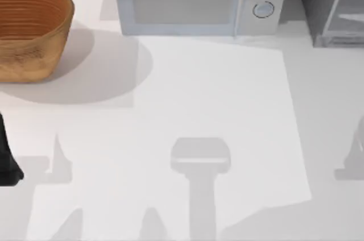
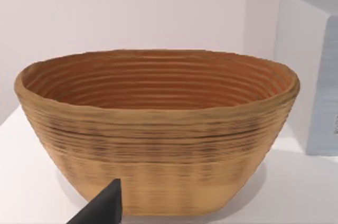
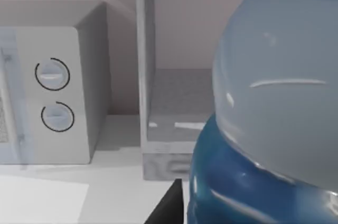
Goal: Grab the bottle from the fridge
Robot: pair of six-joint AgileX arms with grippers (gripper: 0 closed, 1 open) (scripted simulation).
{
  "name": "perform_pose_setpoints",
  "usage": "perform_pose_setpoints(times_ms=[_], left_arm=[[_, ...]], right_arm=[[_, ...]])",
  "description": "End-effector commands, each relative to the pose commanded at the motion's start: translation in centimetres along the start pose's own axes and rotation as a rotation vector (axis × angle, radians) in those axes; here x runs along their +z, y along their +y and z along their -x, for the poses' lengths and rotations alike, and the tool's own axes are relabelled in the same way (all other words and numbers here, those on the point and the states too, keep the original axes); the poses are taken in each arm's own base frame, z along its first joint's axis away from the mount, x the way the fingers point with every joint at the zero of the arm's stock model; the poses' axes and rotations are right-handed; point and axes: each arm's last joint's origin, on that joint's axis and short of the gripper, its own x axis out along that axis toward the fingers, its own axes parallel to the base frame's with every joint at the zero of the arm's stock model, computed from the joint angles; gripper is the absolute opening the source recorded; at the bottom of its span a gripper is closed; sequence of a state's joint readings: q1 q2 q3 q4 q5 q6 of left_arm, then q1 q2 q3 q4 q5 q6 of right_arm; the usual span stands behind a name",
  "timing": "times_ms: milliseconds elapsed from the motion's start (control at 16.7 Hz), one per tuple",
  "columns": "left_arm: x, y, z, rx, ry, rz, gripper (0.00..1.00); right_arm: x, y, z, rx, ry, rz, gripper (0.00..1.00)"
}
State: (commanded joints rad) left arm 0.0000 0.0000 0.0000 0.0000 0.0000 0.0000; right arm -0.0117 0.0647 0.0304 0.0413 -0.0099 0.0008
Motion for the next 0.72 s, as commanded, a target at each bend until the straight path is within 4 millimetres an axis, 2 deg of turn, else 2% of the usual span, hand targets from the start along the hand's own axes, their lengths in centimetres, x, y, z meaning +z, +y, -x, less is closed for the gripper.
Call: perform_pose_setpoints(times_ms=[180,420,600,720], left_arm=[[0.0,0.0,0.0,0.0,0.0,0.0,1.0],[0.0,0.0,0.0,0.0,0.0,0.0,1.0],[0.0,0.0,0.0,0.0,0.0,0.0,1.0],[0.0,0.0,0.0,0.0,0.0,0.0,1.0]], right_arm=[[-0.9,0.1,0.2,0.002,0.007,0.0,0.0],[-0.9,0.1,0.3,0.002,0.007,0.0,0.0],[-0.7,0.1,0.2,0.0,0.005,-0.002,0.0],[0.2,0.2,0.0,0.001,-0.013,0.001,0.0]])
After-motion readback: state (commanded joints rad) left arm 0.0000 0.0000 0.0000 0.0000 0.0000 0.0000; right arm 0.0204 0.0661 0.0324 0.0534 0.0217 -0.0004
